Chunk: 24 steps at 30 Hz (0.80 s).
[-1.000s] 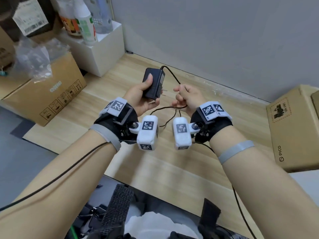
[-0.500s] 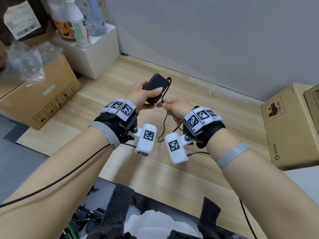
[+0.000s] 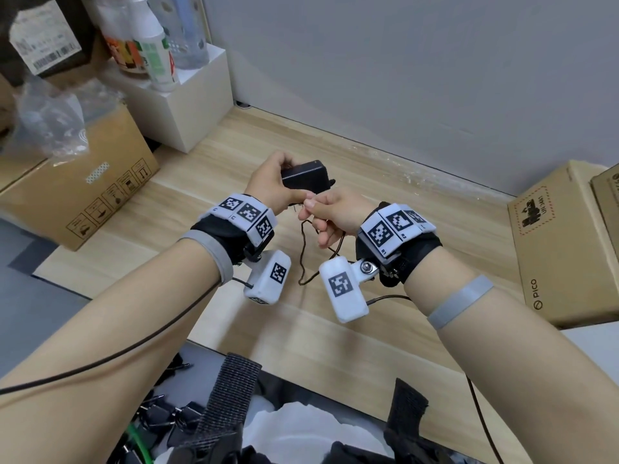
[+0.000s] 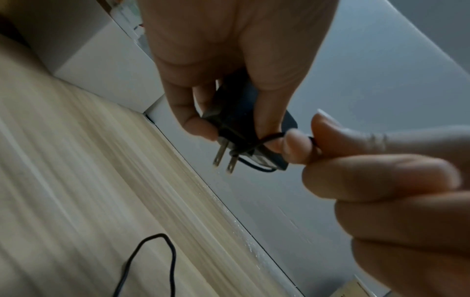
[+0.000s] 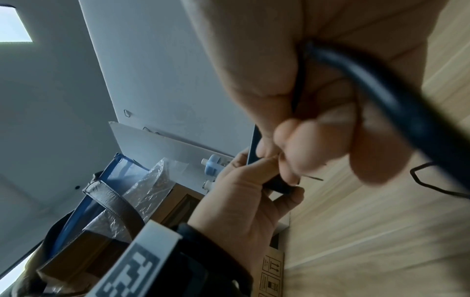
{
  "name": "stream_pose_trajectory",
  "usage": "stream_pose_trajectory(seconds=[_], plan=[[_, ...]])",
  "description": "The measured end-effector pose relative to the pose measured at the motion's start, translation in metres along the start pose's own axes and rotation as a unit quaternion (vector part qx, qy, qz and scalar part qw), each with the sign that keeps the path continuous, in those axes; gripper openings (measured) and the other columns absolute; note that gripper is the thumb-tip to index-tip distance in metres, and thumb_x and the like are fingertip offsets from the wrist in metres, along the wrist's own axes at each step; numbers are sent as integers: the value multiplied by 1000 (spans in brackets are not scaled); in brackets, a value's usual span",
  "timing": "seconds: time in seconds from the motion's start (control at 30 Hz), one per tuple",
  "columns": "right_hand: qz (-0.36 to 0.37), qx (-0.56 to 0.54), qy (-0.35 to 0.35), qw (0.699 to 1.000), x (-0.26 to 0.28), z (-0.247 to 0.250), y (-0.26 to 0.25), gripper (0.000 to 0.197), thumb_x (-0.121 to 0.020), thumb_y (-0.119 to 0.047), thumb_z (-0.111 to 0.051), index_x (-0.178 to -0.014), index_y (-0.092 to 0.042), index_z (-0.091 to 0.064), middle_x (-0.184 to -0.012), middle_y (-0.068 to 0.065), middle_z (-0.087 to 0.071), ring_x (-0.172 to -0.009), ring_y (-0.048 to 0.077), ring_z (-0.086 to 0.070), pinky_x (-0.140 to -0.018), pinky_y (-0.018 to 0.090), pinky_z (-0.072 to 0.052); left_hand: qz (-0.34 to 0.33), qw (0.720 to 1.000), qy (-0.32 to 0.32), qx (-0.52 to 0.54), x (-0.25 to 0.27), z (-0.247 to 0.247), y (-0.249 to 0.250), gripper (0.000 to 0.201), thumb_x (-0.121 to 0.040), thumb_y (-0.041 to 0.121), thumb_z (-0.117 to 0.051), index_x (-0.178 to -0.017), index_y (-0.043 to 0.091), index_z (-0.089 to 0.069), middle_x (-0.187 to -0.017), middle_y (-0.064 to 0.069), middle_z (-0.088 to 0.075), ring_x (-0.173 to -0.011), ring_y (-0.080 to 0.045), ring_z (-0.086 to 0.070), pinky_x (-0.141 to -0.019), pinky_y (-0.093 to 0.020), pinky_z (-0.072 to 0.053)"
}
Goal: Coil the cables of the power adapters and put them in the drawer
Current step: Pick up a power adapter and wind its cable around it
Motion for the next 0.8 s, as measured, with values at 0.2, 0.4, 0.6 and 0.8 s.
stream_pose_trajectory(seconds=[0.2, 0.4, 0.6, 0.8], plan=[[-3, 5, -9, 1000, 6, 8, -12, 23, -97, -19, -47, -81, -7, -58, -39, -8, -47, -29, 5, -44, -41, 18, -49, 10, 998, -52, -34, -2, -1, -5, 43, -64, -9, -75, -93, 15, -55, -83, 1, -59, -67, -12, -56, -50, -14, -47], [51, 26, 97, 994, 5, 39, -38, 26, -96, -23, -49, -74, -14, -59, -42, -5, -40, -28, 3, -22, -32, 14, -17, 25, 969, -229, -93, 14, -20, -14, 49, -58, -11, -79, -94, 16, -63, -77, -1, -65, -65, -13, -61, -70, -30, -54], [74, 63, 205, 974, 4, 63, -29, 26, -94, -21, -51, -69, -17, -57, -53, 0, -40, -25, 1, -32, -31, 7, -21, 11, 965, -254, 64, 21, -17, 10, 48, -50, -7, -80, -87, 18, -61, -72, 3, -68, -62, -12, -63, -61, -26, -54], [-25, 61, 211, 975, -8, 50, -10, 31, -88, -6, -47, -62, -23, -49, -35, -10, -44, -38, 10, -34, -37, 19, -25, 38, 963, -129, 232, 14, -9, 20, 34, -63, 3, -68, -92, 14, -54, -77, -2, -62, -58, -8, -63, -50, -21, -50]])
Point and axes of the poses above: each hand's wrist, its own x-axis away from the middle knuckle, its own z-axis out of the back of the hand, y = z × x, the point moved 6 cm from there along -x, towards the middle knuckle
